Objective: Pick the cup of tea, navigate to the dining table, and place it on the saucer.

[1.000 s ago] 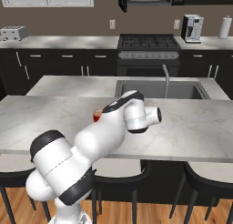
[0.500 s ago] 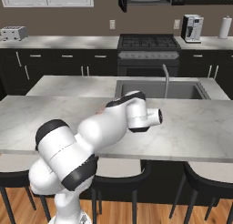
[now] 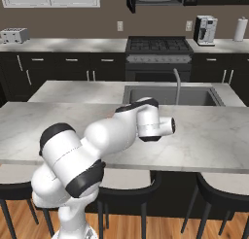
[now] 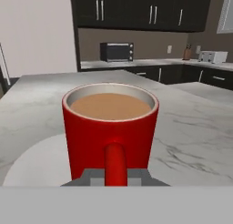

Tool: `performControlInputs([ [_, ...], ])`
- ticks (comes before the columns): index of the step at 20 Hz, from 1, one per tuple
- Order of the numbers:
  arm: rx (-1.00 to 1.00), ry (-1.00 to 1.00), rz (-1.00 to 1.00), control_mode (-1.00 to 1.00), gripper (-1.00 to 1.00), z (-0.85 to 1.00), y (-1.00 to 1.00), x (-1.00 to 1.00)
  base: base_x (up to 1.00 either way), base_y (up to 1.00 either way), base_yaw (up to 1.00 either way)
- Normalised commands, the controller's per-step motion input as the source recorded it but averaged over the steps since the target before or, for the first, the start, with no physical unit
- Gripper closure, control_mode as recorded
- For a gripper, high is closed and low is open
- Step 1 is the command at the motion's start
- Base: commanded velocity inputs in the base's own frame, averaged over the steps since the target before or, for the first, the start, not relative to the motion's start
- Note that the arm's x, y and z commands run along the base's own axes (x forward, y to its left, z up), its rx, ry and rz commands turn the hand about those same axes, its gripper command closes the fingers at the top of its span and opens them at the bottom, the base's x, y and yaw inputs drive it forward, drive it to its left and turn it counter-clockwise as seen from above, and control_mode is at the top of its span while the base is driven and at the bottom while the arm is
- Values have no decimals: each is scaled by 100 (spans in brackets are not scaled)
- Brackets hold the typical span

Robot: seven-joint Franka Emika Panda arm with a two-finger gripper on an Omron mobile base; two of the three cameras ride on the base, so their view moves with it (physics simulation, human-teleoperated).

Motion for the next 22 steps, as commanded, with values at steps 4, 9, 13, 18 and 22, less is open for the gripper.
performControlInputs([
  [4, 0, -8, 0, -100, 100, 0, 7, -6, 0, 0, 0],
  [9, 0, -11, 0, -100, 100, 0, 4, -21, 0, 0, 0],
  [13, 0, -9, 0, -100, 100, 0, 0, -27, 0, 0, 0],
  [18, 0, -5, 0, -100, 100, 0, 0, -18, 0, 0, 0],
  [22, 0, -2, 0, -100, 100, 0, 10, 1, 0, 0, 0],
])
